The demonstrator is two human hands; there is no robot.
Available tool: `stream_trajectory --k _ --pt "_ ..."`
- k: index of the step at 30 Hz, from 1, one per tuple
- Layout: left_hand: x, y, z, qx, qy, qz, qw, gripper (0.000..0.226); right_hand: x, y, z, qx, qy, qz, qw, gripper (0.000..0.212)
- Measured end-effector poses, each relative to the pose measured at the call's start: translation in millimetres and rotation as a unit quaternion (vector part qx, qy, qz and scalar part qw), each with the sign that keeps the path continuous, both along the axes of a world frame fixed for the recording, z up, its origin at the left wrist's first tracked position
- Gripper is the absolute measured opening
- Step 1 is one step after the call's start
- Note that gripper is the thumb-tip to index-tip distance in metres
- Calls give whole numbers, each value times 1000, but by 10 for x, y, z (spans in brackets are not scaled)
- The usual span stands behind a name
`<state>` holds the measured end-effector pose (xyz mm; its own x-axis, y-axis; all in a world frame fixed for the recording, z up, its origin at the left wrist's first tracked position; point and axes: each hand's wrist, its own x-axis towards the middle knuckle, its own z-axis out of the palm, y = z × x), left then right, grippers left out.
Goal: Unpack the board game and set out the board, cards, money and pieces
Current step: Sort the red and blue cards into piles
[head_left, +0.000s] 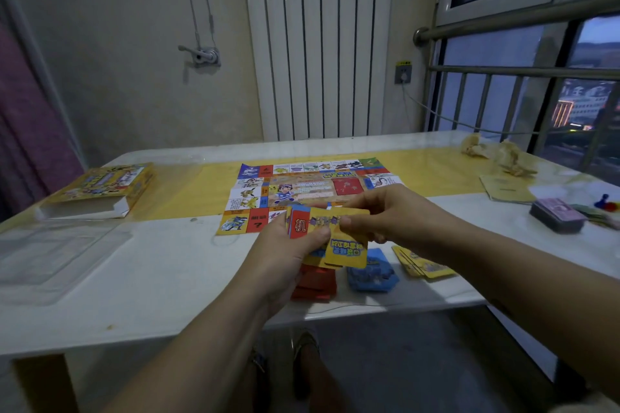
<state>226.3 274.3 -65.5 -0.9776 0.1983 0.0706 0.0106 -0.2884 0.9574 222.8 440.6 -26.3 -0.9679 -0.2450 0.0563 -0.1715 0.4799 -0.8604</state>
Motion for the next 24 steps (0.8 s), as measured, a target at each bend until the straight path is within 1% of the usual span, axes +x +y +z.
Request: stream_trajectory --k 2,3,4,6,8,9,11,12,13,14,15,16,17,18,20,21,22,23,24 --pt "-23 42 -2 -8 4 11 1000 22 3 31 8 8 9 -22 1000 10" --pt "-35 61 7 -6 4 13 1000 23 1 47 10 -6 11 -39 999 7" --pt "-51 79 15 1 3 15 1000 22 -4 68 4 -31 9 -57 998 6" --pt "-75 112 38 17 -2 23 1000 22 -19 114 -25 -104 -4 -86 991 9" --pt "-89 149 50 23 -4 37 999 25 -6 146 -58 -169 -21 -97 981 12" --pt "-97 167 48 23 1 43 999 27 6 159 -79 -183 -26 -95 978 13" --pt "-105 193 42 -3 22 54 998 28 33 181 -116 -179 -29 -80 980 12" --pt "-110 196 41 -35 38 59 997 28 45 193 -119 -159 -25 -72 984 11" --pt "-110 194 46 -76 58 62 993 29 61 216 -109 -113 -6 -68 991 11" --pt "-112 194 53 -121 83 61 987 30 71 250 -91 -36 34 -71 996 20" --pt "-105 196 72 -164 108 55 979 30 74 290 -67 60 91 -74 991 34" --pt "-97 207 93 -200 130 45 970 30 77 323 -36 151 155 -73 974 48" --pt "-81 226 117 -227 146 36 962 30 98 333 17 219 206 -66 952 53" --pt "-74 250 135 -245 156 32 956 30 122 326 76 261 237 -54 934 50" --pt "-76 297 166 -266 166 40 949 27 161 307 176 315 248 -28 916 31" --pt "-79 316 175 -265 163 48 949 26 174 302 217 326 239 -20 915 25" --pt "-88 333 176 -247 152 54 956 25 171 324 251 324 226 -19 918 22" --pt "-92 346 181 -207 128 57 968 23 158 364 285 312 211 -27 926 22" --pt "-100 355 181 -146 91 57 983 23 138 419 308 297 197 -44 933 24"
